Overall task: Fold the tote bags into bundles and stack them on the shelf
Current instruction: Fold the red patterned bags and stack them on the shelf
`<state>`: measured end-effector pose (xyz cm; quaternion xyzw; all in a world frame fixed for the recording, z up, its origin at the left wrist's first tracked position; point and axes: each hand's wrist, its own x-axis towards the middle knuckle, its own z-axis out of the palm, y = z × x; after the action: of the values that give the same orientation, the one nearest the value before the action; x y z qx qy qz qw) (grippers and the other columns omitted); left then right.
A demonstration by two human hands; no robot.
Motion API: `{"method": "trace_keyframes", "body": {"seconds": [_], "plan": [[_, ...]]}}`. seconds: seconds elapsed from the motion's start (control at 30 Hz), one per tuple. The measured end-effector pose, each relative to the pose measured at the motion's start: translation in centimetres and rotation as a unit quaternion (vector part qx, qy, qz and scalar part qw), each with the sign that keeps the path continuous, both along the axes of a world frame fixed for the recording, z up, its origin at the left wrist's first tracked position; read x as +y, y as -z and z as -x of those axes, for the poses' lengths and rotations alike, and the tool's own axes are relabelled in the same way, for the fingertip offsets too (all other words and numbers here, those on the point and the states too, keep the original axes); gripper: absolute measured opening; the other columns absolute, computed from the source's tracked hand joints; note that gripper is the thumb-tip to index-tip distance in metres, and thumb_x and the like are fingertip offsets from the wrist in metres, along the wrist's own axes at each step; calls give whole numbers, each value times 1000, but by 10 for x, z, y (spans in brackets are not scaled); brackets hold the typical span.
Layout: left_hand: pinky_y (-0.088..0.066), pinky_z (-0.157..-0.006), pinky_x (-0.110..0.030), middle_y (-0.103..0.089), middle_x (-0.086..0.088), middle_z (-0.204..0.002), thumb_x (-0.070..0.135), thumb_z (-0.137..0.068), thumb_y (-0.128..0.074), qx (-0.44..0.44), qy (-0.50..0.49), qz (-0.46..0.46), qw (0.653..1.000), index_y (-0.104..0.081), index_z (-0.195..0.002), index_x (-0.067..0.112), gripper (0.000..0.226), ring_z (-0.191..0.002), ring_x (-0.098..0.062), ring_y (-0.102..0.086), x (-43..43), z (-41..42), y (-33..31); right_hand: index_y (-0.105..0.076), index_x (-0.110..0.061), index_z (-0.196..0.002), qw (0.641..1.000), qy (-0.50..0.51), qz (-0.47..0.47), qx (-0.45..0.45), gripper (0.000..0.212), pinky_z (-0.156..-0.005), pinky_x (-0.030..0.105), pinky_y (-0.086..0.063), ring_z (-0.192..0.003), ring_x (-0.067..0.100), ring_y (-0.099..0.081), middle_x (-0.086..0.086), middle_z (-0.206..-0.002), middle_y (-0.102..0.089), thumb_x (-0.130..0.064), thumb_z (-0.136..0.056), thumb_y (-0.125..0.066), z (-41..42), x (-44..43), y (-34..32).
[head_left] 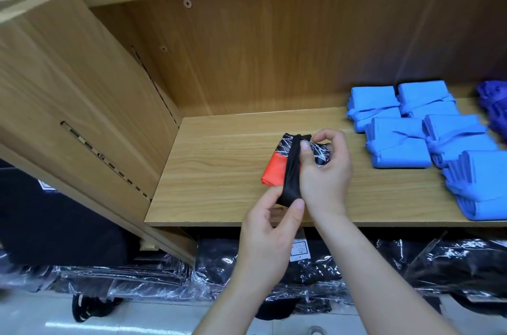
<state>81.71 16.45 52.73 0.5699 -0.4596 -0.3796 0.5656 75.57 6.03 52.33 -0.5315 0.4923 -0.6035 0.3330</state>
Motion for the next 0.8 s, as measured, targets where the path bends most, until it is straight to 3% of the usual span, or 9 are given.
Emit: {"method": "trace_keyframes", "body": {"seconds": [0.07, 0.13, 0.2, 0.3, 0.37, 0.47, 0.53, 0.7, 0.8], "plan": [[-46, -73, -29, -69, -1, -88, 31, -89, -62, -81, -22, -2, 996, -68, -97, 26, 11, -78, -23, -56, 2, -2, 1, -51, -20, -89, 997, -4, 48, 59, 16, -58, 19, -32, -63, 7, -44, -15, -69, -49, -8, -88, -63, 2, 0, -1], [-40, -78, -17, -64, 12, -93, 42, -86, -63, -210, -68, 18, 975, -70, -91, 25, 20, -87, -9, -53, 2, -11, 0, -55, -16, -92, 991, -12, 81, 107, 10, -62, 23, -30, -67, 9, -43, -21, -76, -51, -10, -88, -63, 5, -2, 0], [-38, -85, -16, -59, 17, -97, 47, -83, -61, -263, -81, 27, 961, -72, -87, 21, 29, -98, -7, -51, 0, -21, 1, -58, -16, -99, 989, -20, 75, 126, 14, -65, 23, -28, -70, 7, -44, -26, -81, -52, -11, -87, -65, 8, -4, 1], [-44, -76, -26, -64, 5, -88, 47, -82, -62, -108, -29, -24, 993, -72, -86, 22, 27, -83, -8, -58, -3, -21, -1, -64, -22, -100, 994, -24, 4, 102, 15, -67, 21, -34, -72, 5, -48, -25, -79, -56, -16, -86, -68, 8, -9, 1], [-43, -69, -31, -64, -2, -77, 49, -80, -64, -66, -30, -44, 996, -72, -86, 26, 25, -72, -13, -53, -3, -19, 0, -69, -24, -94, 997, -30, -63, 33, 10, -78, 21, -44, -81, 7, -58, -18, -83, -64, -19, -85, -70, 5, -14, 1], [-40, -62, -19, -61, 10, -61, 27, -80, -78, -48, -84, -54, 994, -69, -82, 26, 9, -60, -4, -49, -1, -15, -2, -72, -23, -80, 980, -47, -164, -102, 9, -88, 39, -53, -87, 16, -66, -3, -87, -72, -16, -84, -72, 0, -14, 3], [-43, -62, -17, -68, 6, -65, 15, -75, -82, -23, -117, -67, 991, -61, -85, 24, 25, -59, -6, -55, -3, -16, -4, -72, -24, -75, 965, -59, -197, -161, 13, -85, 42, -54, -83, 18, -66, 2, -86, -73, -15, -84, -73, -1, -13, 3], [-55, -81, -34, -70, -5, -90, 13, -74, -83, 69, -138, -56, 986, -45, -99, 22, 47, -78, -31, -70, -5, -26, -2, -68, -27, -84, 987, -70, -111, -93, 6, -82, 27, -49, -83, 5, -62, -10, -85, -70, -22, -87, -72, 5, -15, 4], [-53, -90, -39, -69, -1, -102, 36, -69, -76, 72, -114, -82, 987, -51, -108, 24, 49, -85, -18, -69, -6, -31, -5, -63, -26, -85, 995, -94, -30, -27, 10, -79, 12, -41, -82, -7, -58, -15, -85, -66, -19, -88, -70, 8, -12, 4]]}}
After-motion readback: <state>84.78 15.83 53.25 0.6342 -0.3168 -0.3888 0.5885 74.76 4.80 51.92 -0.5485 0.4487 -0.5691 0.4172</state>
